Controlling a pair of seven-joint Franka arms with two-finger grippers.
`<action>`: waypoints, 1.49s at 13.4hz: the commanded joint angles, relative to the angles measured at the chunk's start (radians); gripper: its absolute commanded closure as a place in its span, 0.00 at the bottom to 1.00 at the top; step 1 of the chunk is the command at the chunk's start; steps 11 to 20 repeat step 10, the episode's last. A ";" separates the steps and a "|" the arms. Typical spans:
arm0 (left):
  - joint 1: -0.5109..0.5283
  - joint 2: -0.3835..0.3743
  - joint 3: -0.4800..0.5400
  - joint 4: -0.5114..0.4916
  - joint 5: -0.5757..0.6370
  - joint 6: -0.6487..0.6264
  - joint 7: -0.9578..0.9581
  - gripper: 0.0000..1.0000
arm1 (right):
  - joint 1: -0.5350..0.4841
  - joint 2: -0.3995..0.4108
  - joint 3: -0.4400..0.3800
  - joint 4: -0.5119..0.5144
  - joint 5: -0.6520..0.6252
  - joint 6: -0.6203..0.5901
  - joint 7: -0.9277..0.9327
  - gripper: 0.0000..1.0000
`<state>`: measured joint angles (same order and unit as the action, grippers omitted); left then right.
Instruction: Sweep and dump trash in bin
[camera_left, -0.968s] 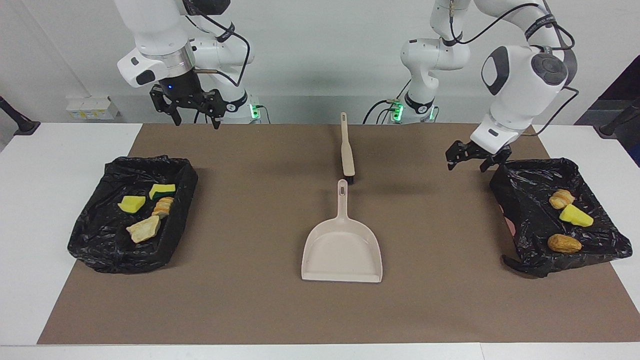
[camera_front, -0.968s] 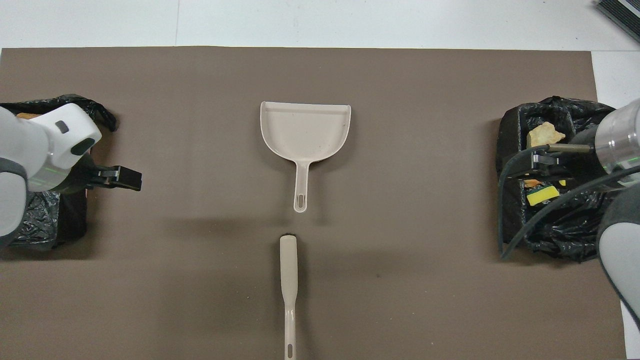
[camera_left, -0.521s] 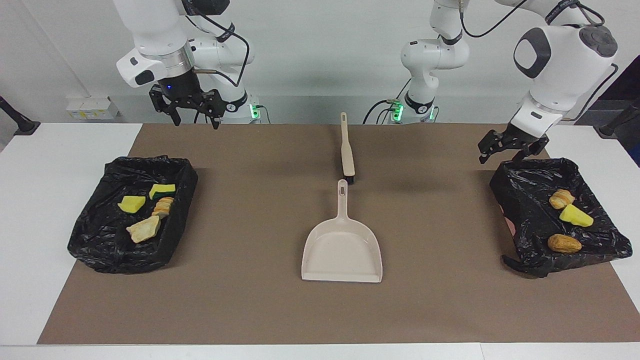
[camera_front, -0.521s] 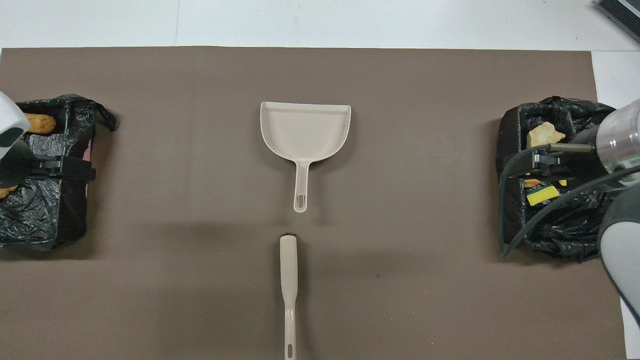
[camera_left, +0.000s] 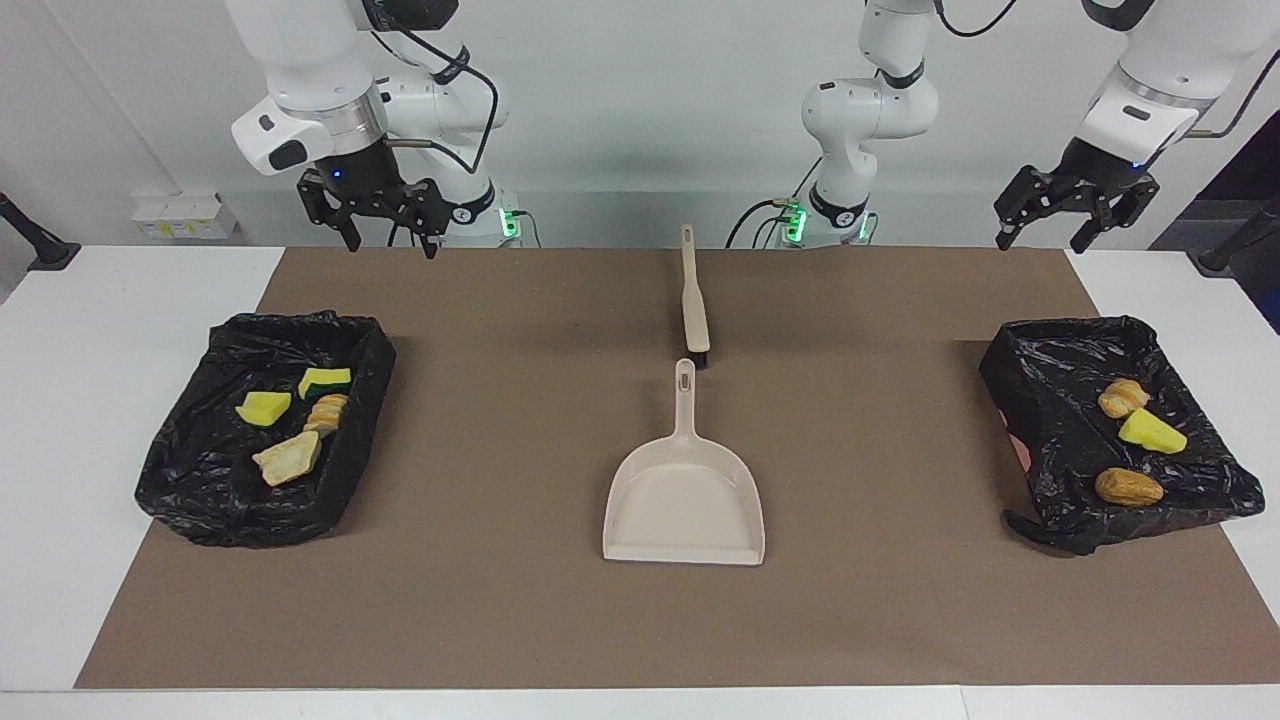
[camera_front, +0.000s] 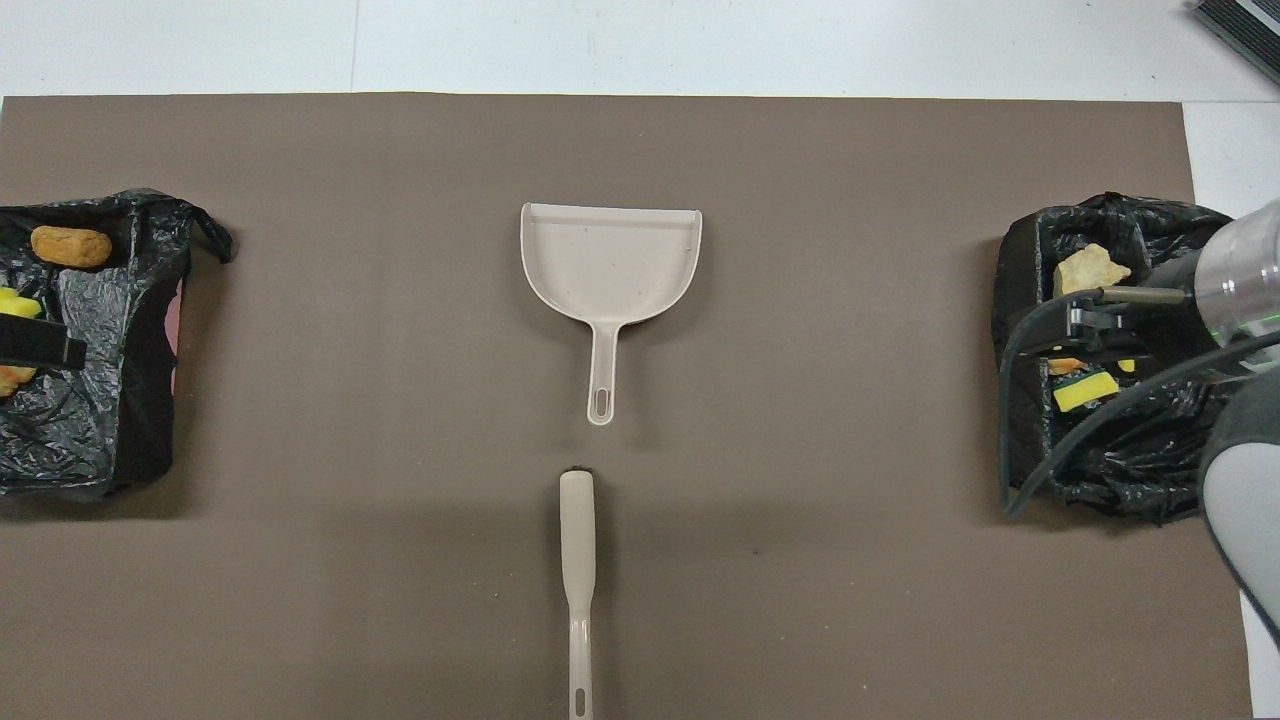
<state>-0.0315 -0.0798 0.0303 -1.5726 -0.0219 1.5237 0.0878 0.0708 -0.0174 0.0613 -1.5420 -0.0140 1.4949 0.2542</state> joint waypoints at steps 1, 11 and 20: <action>0.002 -0.008 -0.015 0.013 0.016 -0.002 -0.008 0.00 | -0.009 -0.001 -0.001 -0.003 0.017 0.010 -0.018 0.00; -0.004 -0.035 -0.017 -0.040 0.007 0.035 -0.095 0.00 | -0.009 -0.001 -0.001 -0.003 0.017 0.015 -0.018 0.00; -0.004 -0.035 -0.017 -0.040 0.007 0.035 -0.095 0.00 | -0.009 -0.001 -0.001 -0.003 0.017 0.015 -0.018 0.00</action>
